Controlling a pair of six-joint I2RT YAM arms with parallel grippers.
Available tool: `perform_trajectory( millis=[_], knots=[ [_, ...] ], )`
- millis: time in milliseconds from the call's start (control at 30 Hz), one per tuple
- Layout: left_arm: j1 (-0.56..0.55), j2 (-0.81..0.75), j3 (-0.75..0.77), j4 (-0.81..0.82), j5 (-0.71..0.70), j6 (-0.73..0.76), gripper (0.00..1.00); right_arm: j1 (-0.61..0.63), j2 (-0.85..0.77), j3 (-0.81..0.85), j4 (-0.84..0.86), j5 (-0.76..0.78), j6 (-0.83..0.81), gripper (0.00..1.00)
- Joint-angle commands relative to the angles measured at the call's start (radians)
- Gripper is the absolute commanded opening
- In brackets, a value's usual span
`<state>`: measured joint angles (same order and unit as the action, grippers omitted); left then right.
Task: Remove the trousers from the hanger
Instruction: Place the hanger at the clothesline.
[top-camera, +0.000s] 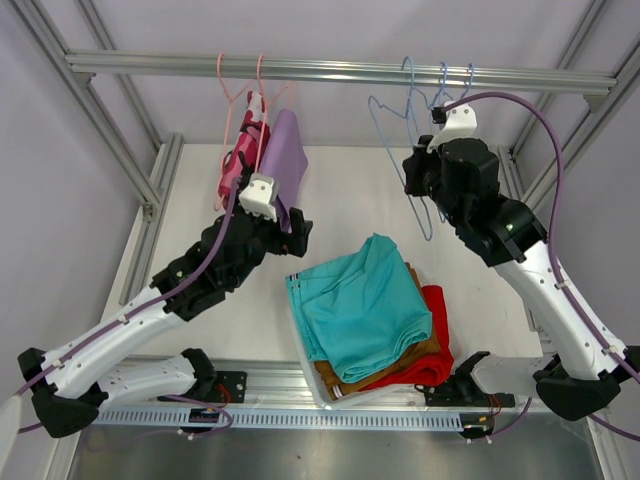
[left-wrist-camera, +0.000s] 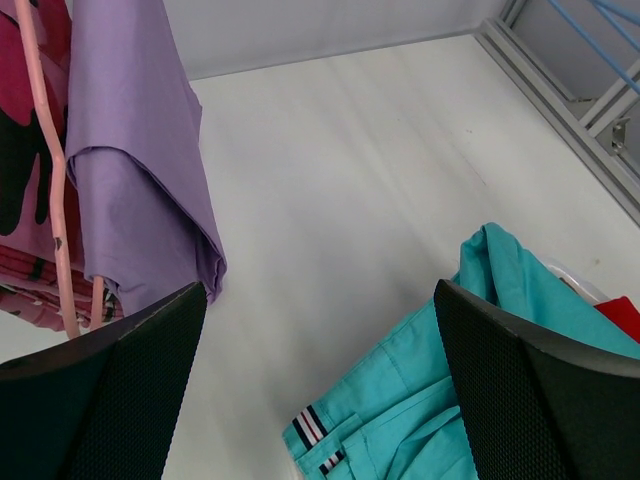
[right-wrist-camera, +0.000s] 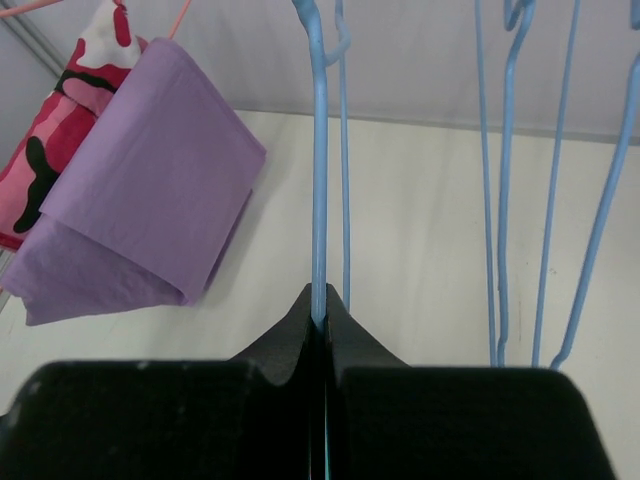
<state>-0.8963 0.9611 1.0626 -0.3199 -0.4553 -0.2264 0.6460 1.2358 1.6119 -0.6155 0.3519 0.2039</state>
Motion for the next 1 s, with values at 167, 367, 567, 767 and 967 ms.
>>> perform_trajectory(
  millis=[167,367,567,767,967],
  knots=[
    [0.008,0.008,0.0,0.018,0.033,0.012,0.99,-0.112,0.004,0.04,0.068,-0.022,-0.011,0.0],
    [0.008,0.039,0.007,0.015,0.052,0.007,0.99,-0.203,0.06,0.065,0.089,-0.119,0.003,0.0],
    [0.008,0.051,0.005,0.013,0.067,0.004,1.0,-0.215,0.088,-0.027,0.137,-0.168,0.026,0.0],
    [0.008,0.053,0.01,0.015,0.072,0.006,0.99,-0.215,0.085,-0.135,0.18,-0.2,0.052,0.0],
    [0.008,0.044,0.011,0.012,0.073,0.006,0.99,-0.213,0.047,-0.191,0.2,-0.22,0.072,0.2]
  ],
)
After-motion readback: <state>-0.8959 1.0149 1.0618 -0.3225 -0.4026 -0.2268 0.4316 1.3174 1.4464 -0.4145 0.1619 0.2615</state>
